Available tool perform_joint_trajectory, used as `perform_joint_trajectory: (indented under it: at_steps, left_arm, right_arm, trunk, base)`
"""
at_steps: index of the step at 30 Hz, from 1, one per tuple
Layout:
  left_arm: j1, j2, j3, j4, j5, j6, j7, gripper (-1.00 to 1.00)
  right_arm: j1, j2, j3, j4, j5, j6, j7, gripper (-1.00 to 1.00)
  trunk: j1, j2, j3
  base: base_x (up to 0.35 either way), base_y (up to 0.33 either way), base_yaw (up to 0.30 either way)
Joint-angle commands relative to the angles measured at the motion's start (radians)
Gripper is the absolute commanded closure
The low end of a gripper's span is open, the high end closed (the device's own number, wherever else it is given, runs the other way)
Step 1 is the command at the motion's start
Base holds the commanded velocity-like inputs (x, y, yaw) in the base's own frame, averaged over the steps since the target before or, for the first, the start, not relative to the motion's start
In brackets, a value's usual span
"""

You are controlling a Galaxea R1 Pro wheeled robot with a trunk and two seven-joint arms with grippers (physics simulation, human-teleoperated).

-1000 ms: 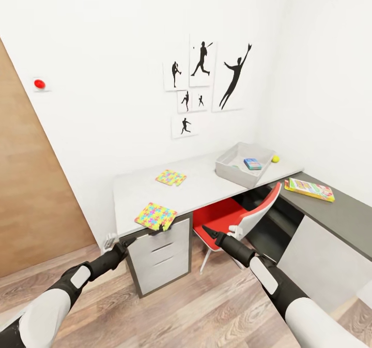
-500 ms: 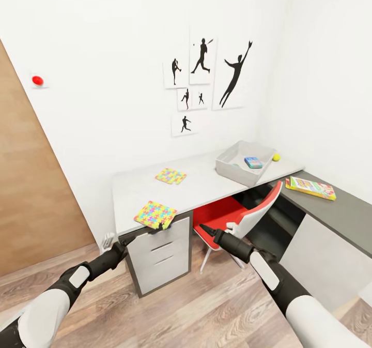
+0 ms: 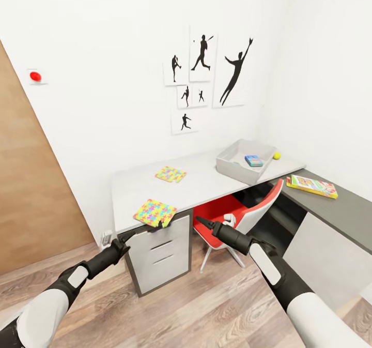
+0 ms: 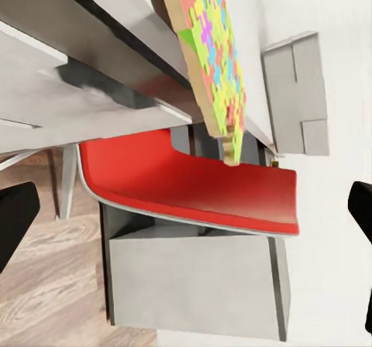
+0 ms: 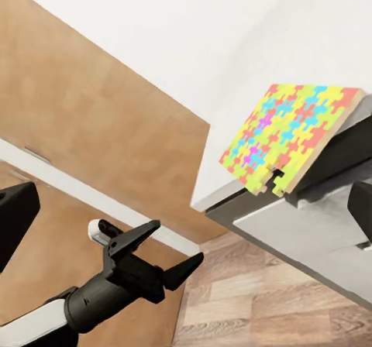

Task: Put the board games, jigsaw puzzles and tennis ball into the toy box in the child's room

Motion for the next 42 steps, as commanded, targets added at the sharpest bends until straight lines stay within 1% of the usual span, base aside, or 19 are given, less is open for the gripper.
perform_joint_trajectory:
  at_steps: [1, 4, 8, 10, 13, 17, 23, 37, 42]
  left_arm:
    - [0.000, 0.001, -0.003, 0.000, 0.010, 0.010, -0.018, -1.00]
    - [0.000, 0.003, -0.003, 0.000, 0.010, 0.011, -0.035, -1.00]
    - [0.000, 0.002, -0.003, 0.000, 0.011, 0.011, -0.042, -1.00]
    - [0.000, 0.002, -0.002, 0.000, 0.011, 0.011, -0.043, -1.00]
    - [0.000, 0.001, -0.001, 0.001, 0.012, 0.011, -0.046, -1.00]
    - [-0.001, -0.003, 0.000, 0.001, 0.012, 0.010, -0.046, -1.00]
    - [0.000, -0.005, 0.002, 0.000, 0.013, 0.009, -0.047, -1.00]
    - [-0.001, -0.006, 0.067, 0.000, 0.009, 0.007, -0.049, -1.00]
    - [-0.001, -0.010, 0.072, 0.000, 0.009, 0.006, -0.051, -1.00]
  right_arm:
    - [-0.001, -0.002, 0.002, -0.001, -0.010, 0.008, 0.013, -1.00]
    - [0.000, -0.006, 0.002, -0.001, -0.010, 0.009, 0.048, -1.00]
    - [0.013, -0.021, 0.002, 0.000, -0.011, 0.009, 0.084, -1.00]
    - [0.018, -0.024, 0.001, 0.000, -0.015, 0.010, 0.090, -1.00]
    - [0.025, -0.027, -0.003, 0.000, -0.042, 0.010, 0.096, -1.00]
    - [0.032, -0.028, -0.006, -0.001, -0.063, 0.010, 0.099, -1.00]
    - [0.036, -0.029, -0.007, -0.002, -0.071, 0.009, 0.100, -1.00]
    - [0.038, -0.023, -0.006, -0.004, -0.072, -0.007, 0.096, -1.00]
    - [0.038, -0.023, -0.007, -0.003, -0.072, -0.007, 0.093, -1.00]
  trunk:
    - [0.004, -0.008, -0.004]
    - [0.016, -0.029, -0.014]
    - [0.031, -0.057, -0.026]
    - [0.039, -0.071, -0.033]
    - [0.050, -0.092, -0.042]
    - [0.065, -0.120, -0.054]
    - [0.088, -0.162, -0.073]
    - [0.142, -0.260, -0.117]
    - [0.161, -0.295, -0.133]
  base:
    - [0.000, 0.000, 0.000]
    - [0.000, 0.000, 0.000]
    - [0.000, 0.000, 0.000]
    - [0.000, 0.000, 0.000]
    - [0.000, 0.000, 0.000]
    - [0.000, 0.000, 0.000]
    - [0.000, 0.000, 0.000]
    - [0.000, 0.000, 0.000]
    - [0.000, 0.000, 0.000]
